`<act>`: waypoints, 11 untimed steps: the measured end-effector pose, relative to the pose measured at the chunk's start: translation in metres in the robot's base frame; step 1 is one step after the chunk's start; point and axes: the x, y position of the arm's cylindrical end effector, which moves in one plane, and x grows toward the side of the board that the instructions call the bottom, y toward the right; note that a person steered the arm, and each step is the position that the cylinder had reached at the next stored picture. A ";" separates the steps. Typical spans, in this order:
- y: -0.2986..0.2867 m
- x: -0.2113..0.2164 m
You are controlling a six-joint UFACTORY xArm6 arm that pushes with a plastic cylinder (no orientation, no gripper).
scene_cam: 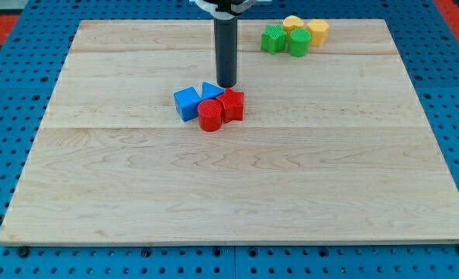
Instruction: Push the blue blocks left to the red blocks
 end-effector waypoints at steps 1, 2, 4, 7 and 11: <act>0.000 0.000; 0.000 -0.003; 0.012 0.003; -0.094 0.070; -0.184 0.021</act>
